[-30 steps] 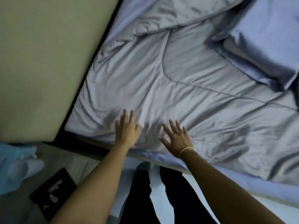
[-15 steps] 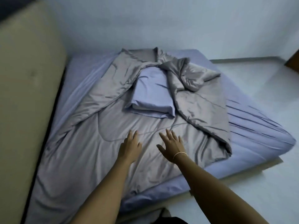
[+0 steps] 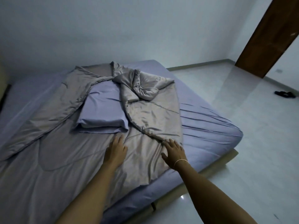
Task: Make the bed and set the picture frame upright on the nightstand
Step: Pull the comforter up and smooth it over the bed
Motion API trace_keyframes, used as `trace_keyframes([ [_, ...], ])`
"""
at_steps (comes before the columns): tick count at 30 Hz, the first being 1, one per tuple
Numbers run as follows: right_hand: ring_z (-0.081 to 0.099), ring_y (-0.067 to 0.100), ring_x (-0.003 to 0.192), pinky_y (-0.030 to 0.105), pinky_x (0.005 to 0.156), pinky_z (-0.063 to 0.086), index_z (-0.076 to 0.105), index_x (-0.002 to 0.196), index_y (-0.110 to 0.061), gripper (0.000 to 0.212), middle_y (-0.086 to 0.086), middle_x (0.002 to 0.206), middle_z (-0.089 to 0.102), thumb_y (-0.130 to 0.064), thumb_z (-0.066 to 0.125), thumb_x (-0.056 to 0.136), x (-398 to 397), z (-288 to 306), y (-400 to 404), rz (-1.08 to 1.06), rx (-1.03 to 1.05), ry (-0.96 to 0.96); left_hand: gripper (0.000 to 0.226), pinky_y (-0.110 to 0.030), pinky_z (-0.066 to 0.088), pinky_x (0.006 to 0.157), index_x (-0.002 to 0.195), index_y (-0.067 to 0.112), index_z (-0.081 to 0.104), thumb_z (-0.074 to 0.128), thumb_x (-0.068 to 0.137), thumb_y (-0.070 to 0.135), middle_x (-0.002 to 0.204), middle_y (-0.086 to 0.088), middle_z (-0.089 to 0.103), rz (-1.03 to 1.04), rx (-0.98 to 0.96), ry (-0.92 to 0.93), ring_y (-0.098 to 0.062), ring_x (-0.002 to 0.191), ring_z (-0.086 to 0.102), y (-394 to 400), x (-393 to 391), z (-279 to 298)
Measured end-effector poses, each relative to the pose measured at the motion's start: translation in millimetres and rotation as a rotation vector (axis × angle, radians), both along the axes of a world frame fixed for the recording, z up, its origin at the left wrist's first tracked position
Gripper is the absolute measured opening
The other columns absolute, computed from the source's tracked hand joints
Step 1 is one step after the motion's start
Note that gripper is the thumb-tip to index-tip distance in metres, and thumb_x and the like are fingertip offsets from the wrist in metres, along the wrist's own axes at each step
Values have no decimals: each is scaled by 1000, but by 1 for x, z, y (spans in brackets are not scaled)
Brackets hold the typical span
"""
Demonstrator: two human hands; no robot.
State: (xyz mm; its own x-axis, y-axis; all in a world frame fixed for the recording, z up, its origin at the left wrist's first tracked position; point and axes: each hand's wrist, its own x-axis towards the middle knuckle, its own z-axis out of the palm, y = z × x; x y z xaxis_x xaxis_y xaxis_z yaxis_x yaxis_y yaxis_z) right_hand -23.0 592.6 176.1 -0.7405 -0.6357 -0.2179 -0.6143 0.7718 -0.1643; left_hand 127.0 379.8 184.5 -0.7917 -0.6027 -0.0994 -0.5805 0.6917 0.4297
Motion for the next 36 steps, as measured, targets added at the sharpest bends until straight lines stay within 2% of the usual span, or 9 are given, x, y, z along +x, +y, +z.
trace_keyframes([
  [6, 13, 31, 147, 49, 115, 21, 24, 148, -29, 59, 8, 160, 15, -51, 40, 95, -91, -7, 86, -39, 31, -13, 57, -42, 37, 102, 149, 13, 23, 41, 98, 33, 155, -11, 20, -10, 0, -33, -32, 132, 36, 82, -88, -18],
  [12, 13, 30, 147, 45, 116, 24, 19, 150, -29, 65, 9, 161, 12, -49, 45, 94, -171, -19, 112, -32, 3, -39, 56, -41, 35, 103, 148, 16, 26, 44, 97, 31, 155, -10, 22, -23, -10, -31, -32, 133, 35, 121, -169, -22],
  [14, 19, 30, 146, 44, 113, 32, 15, 151, -29, 69, 10, 161, 10, -47, 48, 93, -196, -27, 111, -30, -19, -78, 54, -41, 35, 103, 147, 15, 30, 43, 97, 33, 154, -10, 25, -10, -22, -32, -30, 134, 35, 119, -195, -29],
  [17, 38, 31, 135, 42, 101, 44, 4, 152, -32, 75, 8, 162, -1, -46, 49, 93, -234, -37, 107, 2, -12, -129, 51, -42, 38, 101, 144, 15, 36, 44, 97, 34, 152, -12, 31, 32, -11, -45, -32, 131, 39, 111, -231, -47],
  [20, 46, 30, 129, 40, 95, 47, -1, 152, -34, 78, 7, 162, -7, -47, 49, 93, -280, -49, 107, 20, 14, -160, 49, -42, 41, 98, 141, 14, 40, 48, 96, 32, 146, -13, 39, 83, 13, -81, -33, 125, 44, 107, -268, -71],
  [23, 49, 31, 125, 40, 94, 49, 0, 152, -34, 78, 9, 162, -4, -47, 49, 93, -329, -57, 108, 50, 47, -170, 49, -43, 41, 96, 139, 11, 43, 51, 94, 30, 143, -15, 43, 120, 36, -137, -34, 122, 46, 101, -311, -92],
  [30, 33, 29, 139, 40, 106, 41, 2, 152, -34, 76, 6, 162, 1, -48, 49, 94, -424, -76, 74, 154, 89, -218, 52, -43, 30, 109, 144, 15, 36, 47, 96, 32, 152, -11, 31, 228, 120, -158, -31, 136, 32, 80, -402, -118],
  [33, 31, 26, 139, 37, 107, 39, 9, 151, -37, 72, 1, 162, 4, -53, 48, 92, -461, -101, 29, 236, 101, -262, 53, -43, 29, 112, 145, 18, 35, 45, 96, 38, 154, -9, 28, 310, 132, -175, -28, 140, 27, 52, -435, -146],
  [36, 30, 26, 139, 35, 109, 36, 9, 150, -39, 71, 1, 162, 5, -54, 46, 92, -494, -138, -27, 350, 119, -303, 56, -43, 26, 113, 146, 20, 32, 45, 95, 40, 156, -8, 23, 397, 116, -206, -28, 143, 21, 19, -460, -184],
])
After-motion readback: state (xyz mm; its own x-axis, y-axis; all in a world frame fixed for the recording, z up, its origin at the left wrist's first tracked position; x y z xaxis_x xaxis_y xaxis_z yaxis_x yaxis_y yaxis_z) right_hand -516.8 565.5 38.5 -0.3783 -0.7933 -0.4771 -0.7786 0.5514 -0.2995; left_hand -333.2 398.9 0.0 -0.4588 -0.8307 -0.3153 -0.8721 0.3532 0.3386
